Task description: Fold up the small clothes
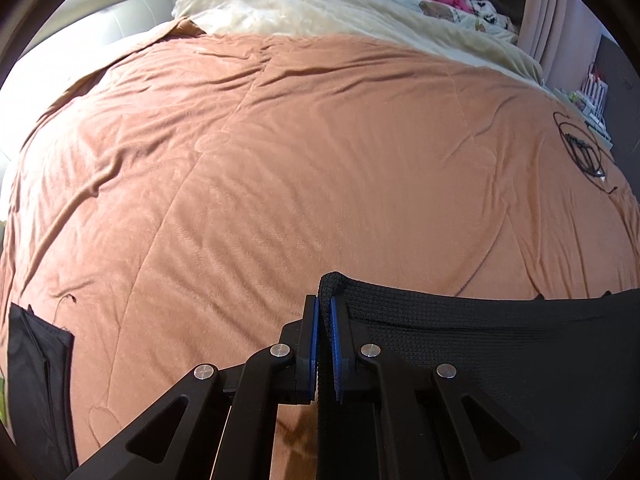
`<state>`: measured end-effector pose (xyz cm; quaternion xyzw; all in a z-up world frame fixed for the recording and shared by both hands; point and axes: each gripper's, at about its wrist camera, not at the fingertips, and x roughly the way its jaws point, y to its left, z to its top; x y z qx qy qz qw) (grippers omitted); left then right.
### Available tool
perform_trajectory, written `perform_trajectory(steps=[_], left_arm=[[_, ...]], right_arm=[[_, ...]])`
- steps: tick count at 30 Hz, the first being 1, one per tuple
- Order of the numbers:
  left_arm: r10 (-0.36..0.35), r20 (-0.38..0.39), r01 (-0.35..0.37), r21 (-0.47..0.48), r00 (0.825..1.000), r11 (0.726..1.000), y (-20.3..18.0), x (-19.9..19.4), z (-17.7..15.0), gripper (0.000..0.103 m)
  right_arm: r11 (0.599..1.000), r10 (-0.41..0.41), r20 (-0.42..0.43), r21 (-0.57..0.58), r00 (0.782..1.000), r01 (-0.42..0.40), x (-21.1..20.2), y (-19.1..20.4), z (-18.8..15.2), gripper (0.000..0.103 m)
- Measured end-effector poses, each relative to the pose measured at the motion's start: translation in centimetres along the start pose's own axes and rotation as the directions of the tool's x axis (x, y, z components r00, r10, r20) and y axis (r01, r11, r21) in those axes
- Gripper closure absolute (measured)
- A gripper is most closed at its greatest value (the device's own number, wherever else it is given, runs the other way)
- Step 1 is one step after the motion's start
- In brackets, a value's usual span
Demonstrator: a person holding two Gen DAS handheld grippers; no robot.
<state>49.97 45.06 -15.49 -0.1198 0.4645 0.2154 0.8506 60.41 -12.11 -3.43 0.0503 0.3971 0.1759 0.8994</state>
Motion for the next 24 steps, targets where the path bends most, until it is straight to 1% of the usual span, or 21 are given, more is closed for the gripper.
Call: perform_trajectory(steps=[6,9,13,17,18,19,21,22,23,24], left_arm=[[0.030,-0.057,-0.029,0.019,0.998,0.999,-0.6,3.5,0.2,0.097],[0.042,-0.074,-0.041,0.024,0.996,0.999,-0.7,4.6,0.2,0.097],[0.065,-0.080,-0.063,0.038,0.995,0.997,-0.8,5.6,0.2,0.097],[0.051,-0.110,-0.048,0.030,0.993,0.998,-0.9,6.4,0.0,0.096],[0.056,-0.113,-0.052,0.039,0.992,0.998,-1.0,6.4,0.0,0.094],[0.059,-0.106,-0.054,0.047,0.993,0.997,-1.1,6.0,0.0,0.094],[0.035,-0.101,-0.031,0.040,0.994,0.999,-1.1,5.1,0.0,0.084],[0.033,-0.097,-0.030,0.037,0.995,0.999,-1.0,4.7,0.1,0.080],[0.035,-0.087,-0.032,0.031,0.996,0.999,-0.9,4.2,0.1,0.073],[0.031,-0.070,-0.029,0.023,0.997,0.999,-0.9,3.3,0.1,0.067]], right_arm=[[0.999,-0.044,-0.063,0.001,0.997,0.044,3.3,0.2,0.7,0.101],[0.998,-0.060,-0.094,0.001,0.994,0.061,4.8,0.4,0.8,0.101],[0.997,-0.079,-0.109,-0.010,0.991,0.079,6.2,0.7,1.4,0.101],[0.995,-0.100,-0.120,-0.010,0.988,0.100,7.2,0.6,1.9,0.101],[0.994,-0.106,-0.124,-0.012,0.987,0.106,7.3,0.8,1.9,0.101],[0.994,-0.112,-0.127,-0.016,0.986,0.111,7.3,1.0,1.8,0.100],[0.993,-0.115,-0.132,-0.028,0.985,0.112,7.0,1.5,1.8,0.095],[0.992,-0.121,-0.132,-0.037,0.984,0.117,6.7,1.7,1.9,0.088],[0.991,-0.132,-0.122,-0.048,0.984,0.127,6.3,1.9,1.9,0.078],[0.989,-0.140,-0.105,-0.059,0.985,0.135,5.7,2.2,1.9,0.072]])
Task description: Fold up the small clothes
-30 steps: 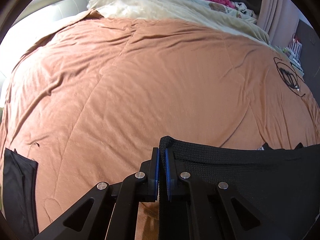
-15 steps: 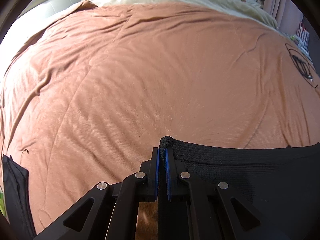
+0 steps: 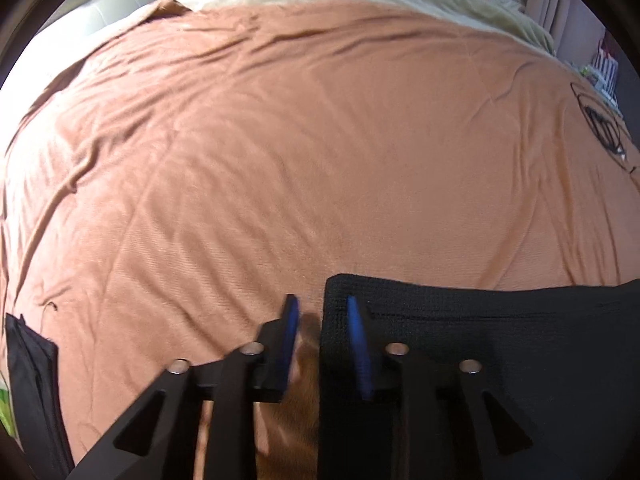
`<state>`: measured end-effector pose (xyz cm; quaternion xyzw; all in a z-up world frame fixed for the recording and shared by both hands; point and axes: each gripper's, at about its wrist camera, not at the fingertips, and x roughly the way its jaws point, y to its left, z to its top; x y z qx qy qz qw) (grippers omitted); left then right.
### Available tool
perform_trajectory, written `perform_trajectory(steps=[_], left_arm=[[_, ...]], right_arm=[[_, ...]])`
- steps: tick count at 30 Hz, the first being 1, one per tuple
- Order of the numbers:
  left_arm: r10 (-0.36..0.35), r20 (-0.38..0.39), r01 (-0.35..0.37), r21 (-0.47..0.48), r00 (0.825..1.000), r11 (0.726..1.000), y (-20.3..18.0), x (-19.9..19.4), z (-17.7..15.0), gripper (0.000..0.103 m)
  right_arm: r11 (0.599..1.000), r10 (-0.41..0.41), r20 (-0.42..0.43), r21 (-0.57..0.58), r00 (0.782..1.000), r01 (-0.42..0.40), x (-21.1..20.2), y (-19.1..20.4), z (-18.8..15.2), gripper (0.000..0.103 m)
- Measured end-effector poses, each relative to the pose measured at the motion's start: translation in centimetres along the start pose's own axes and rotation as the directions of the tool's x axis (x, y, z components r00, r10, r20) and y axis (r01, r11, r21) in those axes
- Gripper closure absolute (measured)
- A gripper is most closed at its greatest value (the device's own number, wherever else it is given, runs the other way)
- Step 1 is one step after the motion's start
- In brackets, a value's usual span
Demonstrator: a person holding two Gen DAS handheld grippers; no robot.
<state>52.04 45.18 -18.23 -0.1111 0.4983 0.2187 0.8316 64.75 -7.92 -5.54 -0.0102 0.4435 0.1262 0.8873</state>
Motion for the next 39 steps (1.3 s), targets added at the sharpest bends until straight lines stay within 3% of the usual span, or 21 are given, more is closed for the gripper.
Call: perform_trajectory(steps=[1,7,9,13,16,21,25,29,39], left_arm=[[-0.006,0.007,0.006,-0.002,1.000,1.000,0.0,-0.4,0.0,0.065],[-0.061,0.018,0.061,0.035,0.998,0.998,-2.2,-2.9,-1.2,0.062],[-0.089,0.013,0.088,0.051,0.996,0.995,-3.3,-3.3,-1.8,0.055],[-0.126,-0.008,0.127,0.097,0.992,0.987,-5.7,-3.5,-2.9,0.052],[-0.157,-0.021,0.158,0.121,0.987,0.980,-7.6,-3.8,-3.8,0.052],[-0.204,-0.065,0.213,0.194,0.977,0.958,-10.9,-3.7,-4.9,0.052],[-0.181,-0.099,0.200,0.247,0.979,0.948,-13.4,-2.8,-5.5,0.052],[-0.160,-0.101,0.181,0.254,0.982,0.950,-15.0,-1.5,-5.2,0.052],[-0.110,-0.040,0.116,0.198,0.993,0.973,-16.7,0.6,-2.0,0.052]], right_arm=[[1.000,-0.001,0.016,-0.004,1.000,0.001,-0.6,0.1,-0.1,0.064],[0.997,0.050,0.082,-0.059,0.995,-0.046,-4.2,1.9,-0.8,0.063],[0.996,0.060,0.085,-0.071,0.995,-0.054,-4.8,2.6,-1.1,0.063],[0.995,0.064,0.071,-0.085,0.995,-0.058,-5.2,3.5,-2.0,0.063],[0.991,0.095,0.015,-0.092,0.995,-0.093,-5.1,4.7,-2.8,0.063],[0.973,0.131,-0.037,-0.189,0.991,-0.136,-4.7,8.3,-4.2,0.063],[0.958,0.159,-0.087,-0.228,0.983,-0.175,-3.7,10.3,-4.9,0.063],[0.950,0.136,-0.135,-0.264,0.981,-0.168,-1.9,12.0,-4.9,0.063],[0.959,0.079,-0.127,-0.262,0.989,-0.111,1.1,14.9,-1.9,0.063]])
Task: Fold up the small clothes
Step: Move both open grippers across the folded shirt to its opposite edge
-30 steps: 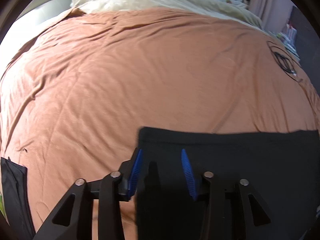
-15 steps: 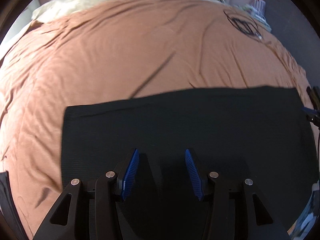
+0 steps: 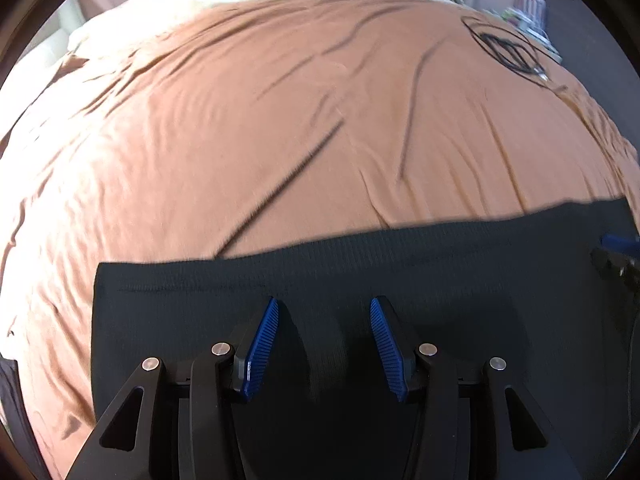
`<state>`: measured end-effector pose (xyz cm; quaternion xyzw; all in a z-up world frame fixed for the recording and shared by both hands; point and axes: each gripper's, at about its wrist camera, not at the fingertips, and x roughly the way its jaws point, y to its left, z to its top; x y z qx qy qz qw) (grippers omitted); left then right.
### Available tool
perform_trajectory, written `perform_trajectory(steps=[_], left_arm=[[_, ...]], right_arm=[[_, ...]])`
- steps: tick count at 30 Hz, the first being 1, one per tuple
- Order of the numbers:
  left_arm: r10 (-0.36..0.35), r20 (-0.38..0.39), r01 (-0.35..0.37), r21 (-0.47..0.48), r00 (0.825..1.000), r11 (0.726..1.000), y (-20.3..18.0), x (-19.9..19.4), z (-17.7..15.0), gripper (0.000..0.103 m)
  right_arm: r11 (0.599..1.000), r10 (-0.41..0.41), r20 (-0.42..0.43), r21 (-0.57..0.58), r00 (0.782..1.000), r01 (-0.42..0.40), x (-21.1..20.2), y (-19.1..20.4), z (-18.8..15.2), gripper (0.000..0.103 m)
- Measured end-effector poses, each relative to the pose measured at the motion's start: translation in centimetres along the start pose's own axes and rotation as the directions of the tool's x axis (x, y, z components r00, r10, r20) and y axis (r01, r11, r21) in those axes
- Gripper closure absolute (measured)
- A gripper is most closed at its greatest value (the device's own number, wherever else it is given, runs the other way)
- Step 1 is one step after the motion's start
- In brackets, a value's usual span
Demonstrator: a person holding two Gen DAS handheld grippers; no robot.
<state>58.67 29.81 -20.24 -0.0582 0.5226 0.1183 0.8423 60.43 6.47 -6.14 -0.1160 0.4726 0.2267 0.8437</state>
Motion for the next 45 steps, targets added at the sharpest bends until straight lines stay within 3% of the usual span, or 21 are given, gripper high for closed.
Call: perform_trajectory(steps=[9,13,17,27,31,36,38,45], left_arm=[[-0.009,0.037,0.013,-0.115,0.999,0.993,1.0,1.2,0.5,0.050],[0.031,0.037,-0.027,-0.086,0.999,0.996,0.3,1.1,0.6,0.050],[0.007,0.027,-0.004,-0.107,1.000,0.994,0.8,-0.5,0.7,0.053],[-0.003,0.002,0.003,-0.071,1.000,0.997,1.0,-3.0,-4.0,0.053],[0.012,0.003,-0.012,-0.051,1.000,0.999,0.7,-3.7,-5.7,0.052],[0.035,-0.010,-0.035,-0.021,0.999,0.999,0.2,-4.6,-7.5,0.039],[0.036,-0.016,-0.036,-0.016,0.999,0.999,0.1,-4.8,-8.1,0.038],[0.009,-0.046,-0.010,-0.028,0.999,1.000,0.0,-5.7,-11.0,0.025]], right_arm=[[0.999,-0.021,0.004,0.046,1.000,0.021,2.7,0.3,2.0,0.064],[0.999,-0.011,0.012,0.051,1.000,0.011,3.0,0.0,1.8,0.064],[0.997,-0.024,0.011,0.069,1.000,0.023,1.6,-0.2,1.7,0.064],[1.000,0.029,0.037,0.010,0.999,-0.030,-2.4,0.2,-2.0,0.064],[0.999,0.049,-0.014,-0.022,0.999,-0.050,-2.7,0.5,-3.6,0.064],[0.999,0.028,-0.036,-0.016,0.999,-0.028,-3.0,0.7,-5.2,0.059],[1.000,0.026,-0.039,-0.013,0.999,-0.026,-3.3,0.7,-5.5,0.058],[1.000,0.025,-0.067,-0.006,0.997,-0.025,-4.0,1.7,-8.0,0.051]])
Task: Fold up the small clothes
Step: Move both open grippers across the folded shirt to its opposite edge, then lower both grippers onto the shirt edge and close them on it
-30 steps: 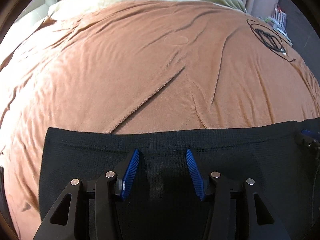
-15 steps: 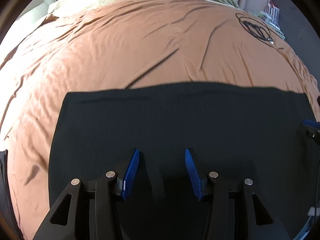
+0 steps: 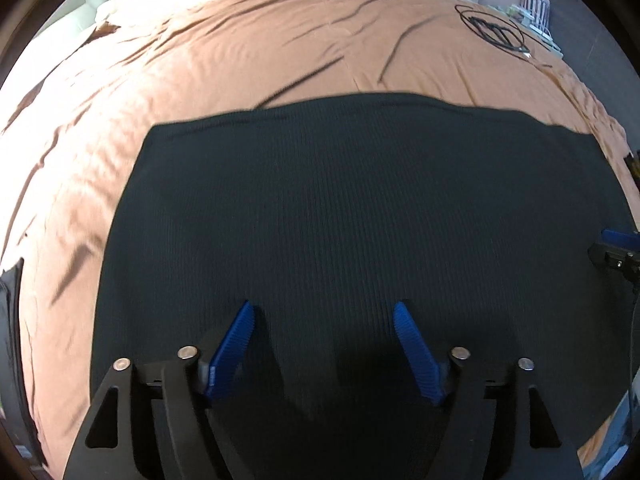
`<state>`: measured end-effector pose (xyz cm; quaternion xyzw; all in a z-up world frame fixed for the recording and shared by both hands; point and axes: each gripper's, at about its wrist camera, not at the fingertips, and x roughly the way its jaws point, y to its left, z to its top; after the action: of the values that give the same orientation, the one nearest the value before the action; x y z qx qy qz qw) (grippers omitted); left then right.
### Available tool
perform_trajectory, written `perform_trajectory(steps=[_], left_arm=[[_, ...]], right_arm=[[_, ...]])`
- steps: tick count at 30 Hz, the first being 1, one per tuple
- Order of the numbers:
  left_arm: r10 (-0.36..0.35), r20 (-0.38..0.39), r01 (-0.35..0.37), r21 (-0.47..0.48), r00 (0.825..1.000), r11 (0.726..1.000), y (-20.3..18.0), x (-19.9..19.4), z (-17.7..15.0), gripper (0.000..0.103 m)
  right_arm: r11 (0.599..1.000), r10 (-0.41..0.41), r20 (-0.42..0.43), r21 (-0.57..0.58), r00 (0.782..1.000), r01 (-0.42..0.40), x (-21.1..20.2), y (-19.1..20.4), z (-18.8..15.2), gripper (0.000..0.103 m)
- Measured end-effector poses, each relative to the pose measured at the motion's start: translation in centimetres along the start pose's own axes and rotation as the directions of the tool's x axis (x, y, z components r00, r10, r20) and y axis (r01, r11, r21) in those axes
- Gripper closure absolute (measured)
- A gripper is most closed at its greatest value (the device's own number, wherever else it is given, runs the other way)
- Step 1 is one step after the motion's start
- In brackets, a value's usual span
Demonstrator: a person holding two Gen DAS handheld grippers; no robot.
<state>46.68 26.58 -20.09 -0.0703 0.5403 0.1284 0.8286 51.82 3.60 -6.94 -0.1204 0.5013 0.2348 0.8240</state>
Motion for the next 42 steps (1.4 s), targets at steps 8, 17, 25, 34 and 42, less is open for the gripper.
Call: perform_trajectory(steps=[8,17,25,34,42], left_arm=[[-0.022,-0.020,0.023,0.006,1.000,1.000,-0.3,-1.4,-3.6,0.021],[-0.010,-0.001,0.010,-0.008,1.000,1.000,-0.6,-2.7,-8.0,0.003],[-0.021,0.015,0.021,-0.057,1.000,0.998,-0.3,-3.8,-10.6,0.000],[-0.047,0.045,0.050,-0.066,0.998,0.997,0.8,-5.0,-13.4,0.001],[-0.065,0.122,0.081,-0.131,0.990,0.988,5.1,-7.7,-14.3,0.002]], right_arm=[[1.000,0.019,-0.020,-0.001,1.000,-0.019,-1.2,0.8,-3.7,0.044],[1.000,0.008,0.015,0.005,1.000,-0.008,-2.3,2.0,-8.2,0.026],[0.999,-0.041,0.060,0.011,0.997,0.040,-2.8,3.3,-11.4,0.021],[0.998,-0.054,0.077,0.047,0.996,0.050,-4.2,2.9,-13.7,0.021],[0.984,0.026,0.132,0.173,0.991,-0.049,-7.5,1.1,-15.0,0.021]])
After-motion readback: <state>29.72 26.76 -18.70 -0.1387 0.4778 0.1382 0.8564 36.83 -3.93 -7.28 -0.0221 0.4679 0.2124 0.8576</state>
